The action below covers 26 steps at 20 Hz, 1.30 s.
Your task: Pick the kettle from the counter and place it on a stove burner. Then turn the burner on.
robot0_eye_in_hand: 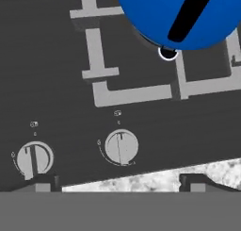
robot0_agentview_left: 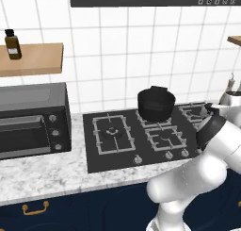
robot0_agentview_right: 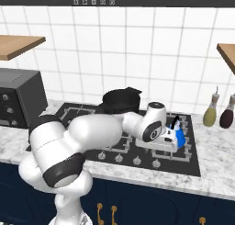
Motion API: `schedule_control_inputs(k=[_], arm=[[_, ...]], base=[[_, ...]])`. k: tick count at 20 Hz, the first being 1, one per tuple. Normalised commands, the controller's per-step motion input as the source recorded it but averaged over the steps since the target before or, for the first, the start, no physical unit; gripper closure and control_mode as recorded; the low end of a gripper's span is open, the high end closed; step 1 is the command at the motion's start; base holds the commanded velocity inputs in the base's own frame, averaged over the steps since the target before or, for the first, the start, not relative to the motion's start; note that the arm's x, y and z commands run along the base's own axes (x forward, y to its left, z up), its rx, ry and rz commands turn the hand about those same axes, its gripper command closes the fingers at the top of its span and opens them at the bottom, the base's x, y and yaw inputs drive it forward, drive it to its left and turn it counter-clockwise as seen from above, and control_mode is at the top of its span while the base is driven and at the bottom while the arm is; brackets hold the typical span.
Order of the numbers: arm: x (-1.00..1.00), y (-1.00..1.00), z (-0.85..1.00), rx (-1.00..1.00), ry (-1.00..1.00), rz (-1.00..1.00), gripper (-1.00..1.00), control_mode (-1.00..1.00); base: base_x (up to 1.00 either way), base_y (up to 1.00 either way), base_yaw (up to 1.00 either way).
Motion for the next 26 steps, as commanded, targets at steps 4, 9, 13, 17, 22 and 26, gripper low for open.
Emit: schedule_control_inputs(k=[4, 9, 13, 17, 22, 26], arm=[[0.0, 0.0, -0.48, 0.01, 0.05, 0.0, -1.0, -1.0], [0.0, -0.05, -0.27, 0.0, 0.0, 0.0, -1.0, -1.0], [0.0, -0.03, -0.31, 0.07, 0.0, 0.0, -1.0, -1.0], [0.01, -0.06, -0.09, 0.07, -0.04, 0.0, -1.0, -1.0], [0.01, -0.21, -0.01, 0.0, -0.08, 0.0, -1.0, -1.0], [0.02, 0.0, -0.16, -0.02, -0.02, 0.0, -1.0, -1.0]], base=[[0.0, 0.0, 0.0], [0.0, 0.0, 0.0], [0.0, 0.0, 0.0], [0.0, 0.0, 0.0], [0.0, 0.0, 0.0], [0.0, 0.0, 0.0]])
